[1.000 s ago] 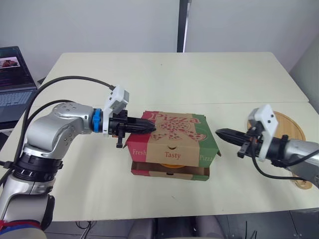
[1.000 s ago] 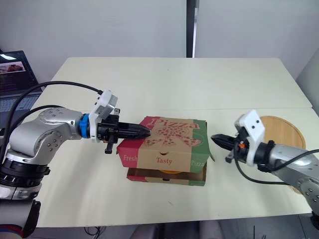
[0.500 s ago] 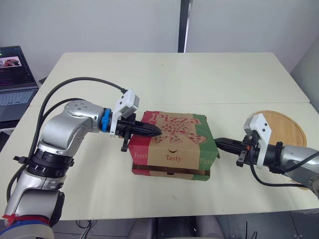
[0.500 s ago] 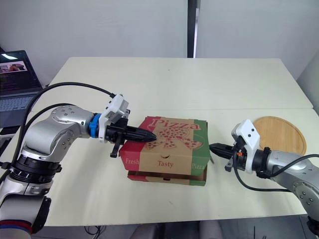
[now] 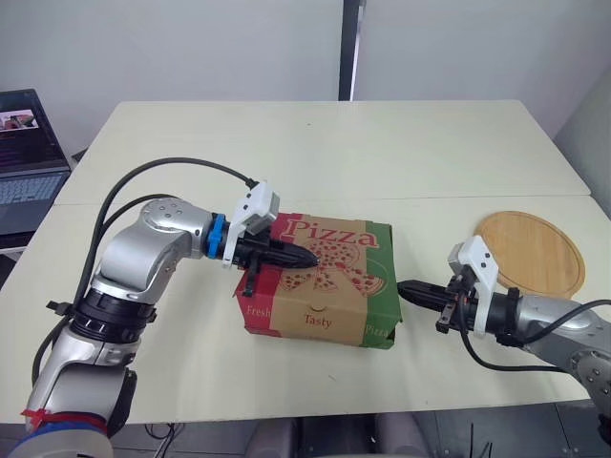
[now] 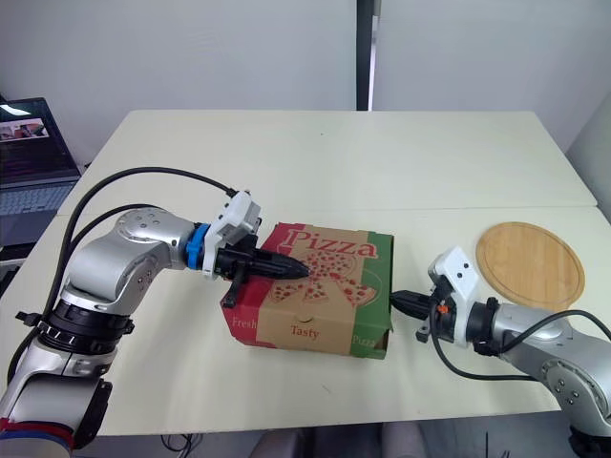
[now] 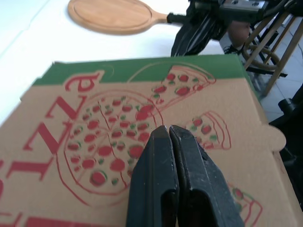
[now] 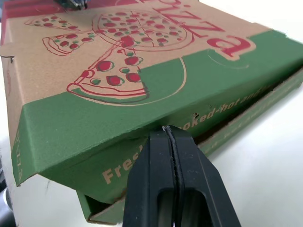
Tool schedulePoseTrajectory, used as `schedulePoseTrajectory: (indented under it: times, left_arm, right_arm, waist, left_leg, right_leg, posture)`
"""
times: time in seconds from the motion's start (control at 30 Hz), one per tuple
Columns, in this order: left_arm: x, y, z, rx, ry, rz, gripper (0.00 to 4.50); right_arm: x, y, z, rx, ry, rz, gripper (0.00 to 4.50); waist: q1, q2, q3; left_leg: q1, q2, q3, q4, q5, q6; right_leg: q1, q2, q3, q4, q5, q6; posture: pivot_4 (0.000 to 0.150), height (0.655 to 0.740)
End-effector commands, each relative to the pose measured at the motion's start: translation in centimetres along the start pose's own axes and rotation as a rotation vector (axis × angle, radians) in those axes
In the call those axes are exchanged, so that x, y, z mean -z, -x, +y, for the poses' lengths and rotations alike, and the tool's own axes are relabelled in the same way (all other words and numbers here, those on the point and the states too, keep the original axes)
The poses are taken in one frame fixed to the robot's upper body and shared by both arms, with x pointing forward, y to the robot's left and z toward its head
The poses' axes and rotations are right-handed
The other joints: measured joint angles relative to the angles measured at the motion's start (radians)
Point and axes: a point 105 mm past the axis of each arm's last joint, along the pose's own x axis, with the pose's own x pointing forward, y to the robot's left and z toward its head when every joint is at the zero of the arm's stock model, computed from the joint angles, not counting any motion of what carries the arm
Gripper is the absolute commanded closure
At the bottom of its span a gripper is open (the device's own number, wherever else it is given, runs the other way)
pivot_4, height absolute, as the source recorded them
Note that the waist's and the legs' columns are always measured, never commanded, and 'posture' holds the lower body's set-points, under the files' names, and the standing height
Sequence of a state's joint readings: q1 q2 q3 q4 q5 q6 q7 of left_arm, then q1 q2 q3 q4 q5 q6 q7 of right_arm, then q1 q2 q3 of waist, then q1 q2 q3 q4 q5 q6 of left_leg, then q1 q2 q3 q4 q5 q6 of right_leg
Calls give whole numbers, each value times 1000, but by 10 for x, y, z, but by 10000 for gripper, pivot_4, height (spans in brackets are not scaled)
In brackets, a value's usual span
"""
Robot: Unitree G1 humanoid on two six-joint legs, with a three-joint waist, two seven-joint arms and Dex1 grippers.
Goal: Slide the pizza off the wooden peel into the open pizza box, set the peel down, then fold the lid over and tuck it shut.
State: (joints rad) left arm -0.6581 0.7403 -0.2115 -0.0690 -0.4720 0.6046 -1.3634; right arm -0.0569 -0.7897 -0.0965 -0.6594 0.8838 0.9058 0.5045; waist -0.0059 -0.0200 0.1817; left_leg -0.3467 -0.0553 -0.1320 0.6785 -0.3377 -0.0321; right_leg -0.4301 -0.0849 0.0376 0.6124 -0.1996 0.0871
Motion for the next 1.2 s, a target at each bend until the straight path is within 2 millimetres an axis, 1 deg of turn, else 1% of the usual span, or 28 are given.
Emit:
schedulePoseTrajectory:
  times: [0.03,0.1,0.23,0.33,0.47,0.53,0.57,0.6,0.7,0.83,0.9,1.03,1.2]
  left_arm:
    - [-2,-4,-2,3,-50,14,44640]
    - [1,-4,-2,-1,-48,22,44640]
    - [7,-5,-3,-3,-47,36,44640]
    - [8,-6,-4,-5,-47,35,44640]
    - [10,-6,-4,-8,-46,33,44640]
    - [9,-6,-3,-11,-45,30,45000]
    - [9,-6,-3,-13,-46,27,45000]
    - [8,-6,-3,-13,-46,25,45000]
    - [6,-6,-3,-13,-48,22,45000]
    - [7,-5,-3,-16,-49,21,45000]
    - [7,-5,-2,-21,-48,18,45000]
    - [7,-4,-1,-28,-45,10,45000]
    - [3,-2,2,-43,-45,-1,45000]
  right_arm:
    - [-6,1,8,-7,36,-29,45000]
    - [-4,2,8,2,37,-27,45000]
    - [-4,8,2,53,76,-30,45000]
    - [-7,19,-1,71,95,-35,45000]
    - [-17,36,0,63,96,-56,45000]
    - [-14,40,2,53,116,-20,41068]
    - [-11,40,0,72,132,1,38834]
    - [-6,39,-3,90,146,24,36071]
    - [5,31,3,61,179,70,36071]
    - [8,14,19,-29,179,47,36071]
    - [9,8,23,-55,180,46,36071]
    - [2,0,30,-100,164,2,36071]
    - [-12,-5,35,-127,131,-58,36071]
  waist:
    - [0,0,0]
    - [1,0,0]
    - [0,0,0]
    - [2,0,0]
    - [3,0,0]
    - [3,1,0]
    - [3,0,0]
    - [3,0,0]
    - [3,0,0]
    - [1,0,0]
    - [1,0,0]
    - [1,0,0]
    - [0,0,0]
  left_leg:
    - [0,0,0,0,0,0]
    - [0,0,0,0,0,0]
    - [0,0,0,0,0,0]
    - [0,0,0,0,0,1]
    - [1,0,0,1,-1,2]
    - [1,0,0,1,-1,2]
    - [1,0,0,1,-1,3]
    - [1,0,0,1,-1,3]
    - [2,0,0,1,-2,3]
    - [2,0,0,1,-1,3]
    - [2,0,0,1,-1,2]
    - [2,0,-1,1,0,1]
    - [3,0,-1,1,0,1]
  right_leg:
    - [0,0,0,0,0,0]
    - [0,0,0,0,0,0]
    - [0,0,0,0,0,0]
    - [0,0,0,0,0,0]
    - [1,0,0,0,0,0]
    - [1,0,0,0,0,0]
    - [1,0,0,0,0,0]
    - [2,0,0,0,0,0]
    - [3,0,0,0,0,0]
    - [3,0,0,0,0,0]
    - [3,0,0,0,0,0]
    - [4,0,0,0,0,0]
    - [3,0,0,0,0,0]
  posture:
    - [1500,7400]
    - [1500,7400]
    - [1500,7400]
    - [1500,7400]
    - [1500,7400]
    - [1500,7400]
    - [1500,7400]
    - [1500,7400]
    - [1500,7400]
    - [1500,7400]
    - [1500,7400]
    - [1500,7400]
    - [1500,7400]
